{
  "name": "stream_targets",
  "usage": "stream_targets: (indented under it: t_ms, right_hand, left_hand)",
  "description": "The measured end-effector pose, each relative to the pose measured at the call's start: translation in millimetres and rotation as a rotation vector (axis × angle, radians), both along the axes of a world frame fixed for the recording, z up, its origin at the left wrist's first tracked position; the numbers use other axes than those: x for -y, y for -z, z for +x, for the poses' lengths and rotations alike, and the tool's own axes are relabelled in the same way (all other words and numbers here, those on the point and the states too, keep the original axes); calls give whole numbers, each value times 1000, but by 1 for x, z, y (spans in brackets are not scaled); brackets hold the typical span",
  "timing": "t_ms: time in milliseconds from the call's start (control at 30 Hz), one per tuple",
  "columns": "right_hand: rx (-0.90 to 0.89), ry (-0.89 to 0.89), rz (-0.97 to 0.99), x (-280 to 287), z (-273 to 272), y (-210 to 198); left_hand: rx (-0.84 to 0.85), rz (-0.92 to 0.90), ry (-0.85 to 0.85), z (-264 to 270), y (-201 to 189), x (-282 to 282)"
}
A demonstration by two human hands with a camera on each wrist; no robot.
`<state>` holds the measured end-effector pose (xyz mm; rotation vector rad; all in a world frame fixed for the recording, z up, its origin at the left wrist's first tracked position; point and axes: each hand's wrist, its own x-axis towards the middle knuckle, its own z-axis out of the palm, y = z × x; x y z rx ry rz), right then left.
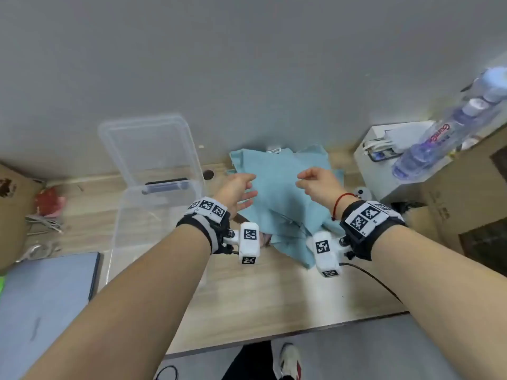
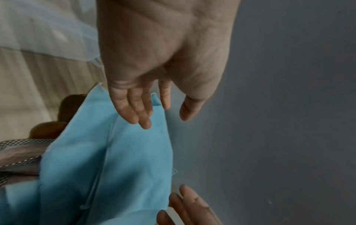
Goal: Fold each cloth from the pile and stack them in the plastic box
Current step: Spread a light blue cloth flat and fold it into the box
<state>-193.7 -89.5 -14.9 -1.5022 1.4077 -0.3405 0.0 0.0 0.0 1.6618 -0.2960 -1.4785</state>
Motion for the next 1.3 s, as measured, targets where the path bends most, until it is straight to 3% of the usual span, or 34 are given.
stream_targets:
  t_ms: [133,367,567,667,767,933,1133,1233,1300]
  right_hand:
    - [-100,-20,35,9,6,34]
    - [-187,-101,77,12,23,66]
    - [-234,-212,19,13,18,67]
    - [-283,-311,1,13,17,68]
    - [-353,-388,-59,12,20,64]
    - [-322,-172,-345,18,19,32]
    - [46,-60,-462,13,-5,-35]
    - [221,-90,-514,-2,-17,-75]
    - [293,-86,-504,-16,-25,-98]
  left_hand:
    - [-37,127,67,2,40,22]
    - [-157,266,38,0,86,52]
    - [-22,312,57,-2,102,63]
    - [82,204,53,-1,88,73]
    - [32,81,93,-8,61,82]
    - [51,-124,-61,-18,19,85]
    - [120,-310,-95,-23,-35,59]
    - [197,-335,24,-34,-61,33]
    - [349,-359,128,-43,-79,14]
